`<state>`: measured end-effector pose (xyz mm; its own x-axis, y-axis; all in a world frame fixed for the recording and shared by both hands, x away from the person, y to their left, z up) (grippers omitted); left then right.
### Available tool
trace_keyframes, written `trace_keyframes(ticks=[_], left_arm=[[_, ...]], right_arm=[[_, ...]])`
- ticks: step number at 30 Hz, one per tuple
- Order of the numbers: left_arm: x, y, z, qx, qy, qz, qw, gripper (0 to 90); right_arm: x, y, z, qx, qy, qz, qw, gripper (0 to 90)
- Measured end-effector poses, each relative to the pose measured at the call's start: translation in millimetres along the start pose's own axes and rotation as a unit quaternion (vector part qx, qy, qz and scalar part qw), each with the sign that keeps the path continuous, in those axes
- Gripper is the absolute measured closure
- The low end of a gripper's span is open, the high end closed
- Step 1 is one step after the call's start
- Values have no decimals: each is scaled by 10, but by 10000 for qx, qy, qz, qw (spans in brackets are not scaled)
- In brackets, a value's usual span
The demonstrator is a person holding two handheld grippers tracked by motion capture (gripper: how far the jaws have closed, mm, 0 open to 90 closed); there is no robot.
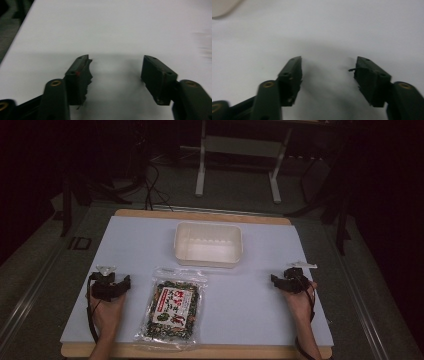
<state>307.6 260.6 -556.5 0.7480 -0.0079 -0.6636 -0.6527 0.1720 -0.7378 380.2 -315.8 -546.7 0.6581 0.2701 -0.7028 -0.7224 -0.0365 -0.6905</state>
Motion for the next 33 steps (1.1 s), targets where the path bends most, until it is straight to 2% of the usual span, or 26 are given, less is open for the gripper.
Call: trace_keyframes(ticks=[3, 9, 15, 17, 21, 29, 33], left_arm=[[-17, -6, -11, 49, -14, -89, 9999, 427], [-29, -6, 19, -46, 83, -100, 9999, 427], [-39, -10, 90, -78, 17, -117, 9999, 426], [-37, -3, 122, -175, 18, -121, 9998, 426], [-34, 6, 148, -226, 8, -125, 9997, 426], [-12, 8, 97, -34, 13, -101, 9999, 424], [-6, 7, 76, 55, -11, -89, 9999, 421]], right_arm=[[-21, -1, 18, -114, -150, 34, 9998, 437], [-42, -12, 159, -299, -420, -4, 9987, 469], [-55, -21, 405, -498, -817, -51, 9954, 490], [-46, -23, 477, -590, -913, -12, 9941, 493], [-8, -37, 618, -754, -1092, 74, 9911, 492], [93, -65, 928, -1026, -1570, 266, 9819, 470], [141, -101, 1082, -1059, -1799, 304, 9775, 462]])
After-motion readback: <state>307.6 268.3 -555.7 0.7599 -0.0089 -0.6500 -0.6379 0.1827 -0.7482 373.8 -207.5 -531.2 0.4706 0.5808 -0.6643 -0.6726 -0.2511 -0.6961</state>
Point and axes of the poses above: each handheld gripper's, and its own axes: x roughly forward along the jaws, y roughly out of its underside, z roughly to its left, the point moved 1 cm from there along x, roughly forward along the jaws, and after that the axes turned 11 degrees about x, right-handed, at the moved point
